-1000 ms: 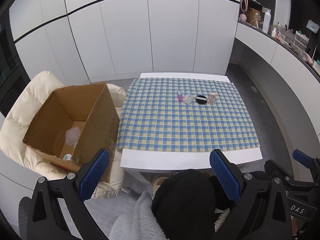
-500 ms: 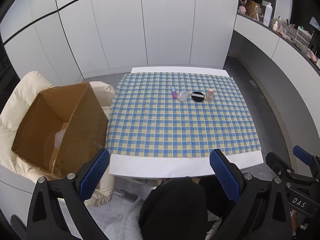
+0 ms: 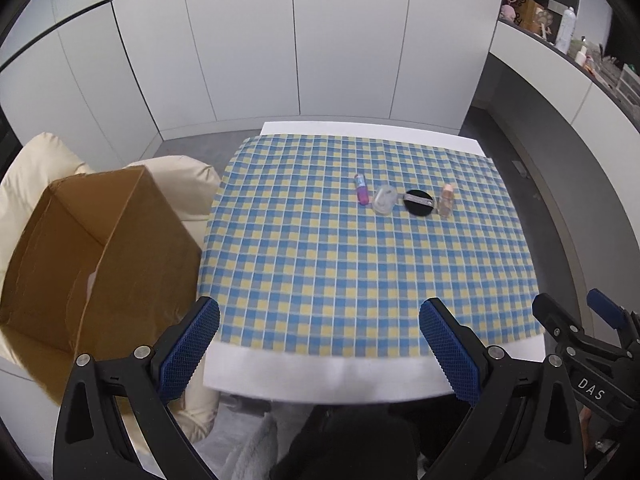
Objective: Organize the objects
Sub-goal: 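Grasp the blue-and-pink tube with the left tool while the right tool grasps the pink-capped bottle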
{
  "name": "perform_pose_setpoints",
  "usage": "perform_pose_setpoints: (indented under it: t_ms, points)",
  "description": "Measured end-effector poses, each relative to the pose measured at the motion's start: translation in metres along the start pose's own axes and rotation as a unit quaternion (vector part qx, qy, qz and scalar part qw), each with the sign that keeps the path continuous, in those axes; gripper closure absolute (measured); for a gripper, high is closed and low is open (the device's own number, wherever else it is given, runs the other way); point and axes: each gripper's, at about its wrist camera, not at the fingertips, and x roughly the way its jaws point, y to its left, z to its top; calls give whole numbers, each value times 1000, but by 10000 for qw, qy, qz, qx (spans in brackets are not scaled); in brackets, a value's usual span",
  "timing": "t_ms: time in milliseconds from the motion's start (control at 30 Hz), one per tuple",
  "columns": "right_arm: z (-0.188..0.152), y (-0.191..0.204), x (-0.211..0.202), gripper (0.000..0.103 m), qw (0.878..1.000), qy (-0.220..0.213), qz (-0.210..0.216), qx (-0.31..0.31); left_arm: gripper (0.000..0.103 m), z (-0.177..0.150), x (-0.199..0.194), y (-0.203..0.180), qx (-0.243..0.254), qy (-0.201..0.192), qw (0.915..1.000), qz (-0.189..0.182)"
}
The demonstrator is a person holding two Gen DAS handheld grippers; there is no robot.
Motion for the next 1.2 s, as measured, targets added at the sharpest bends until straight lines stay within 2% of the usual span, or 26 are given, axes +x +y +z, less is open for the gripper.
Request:
perform_pose_setpoints:
  t_ms: [200, 500, 733, 900, 1033, 1200]
  points:
    - [24, -1, 50, 0, 9999, 65, 110, 116, 3, 22, 46, -5, -59, 165, 9998, -58]
    - [63, -17, 134, 0, 9989, 264, -110, 378, 3, 50, 123, 4, -344, 245, 9991, 8]
    - [79, -26, 202, 0, 9974, 424, 266, 513, 3, 70, 194, 5, -397, 525, 9978, 117]
    - [87, -27, 231, 0, 9993, 352, -5, 148, 3, 80, 229, -6, -322, 691, 9971, 64]
    - [93, -37, 245, 0, 9994, 254, 185, 137, 3, 84, 248, -15, -204, 717, 9972, -9]
    - [94, -39, 256, 3, 9994, 280, 101, 171, 3, 91, 268, -26, -161, 706, 9973, 75]
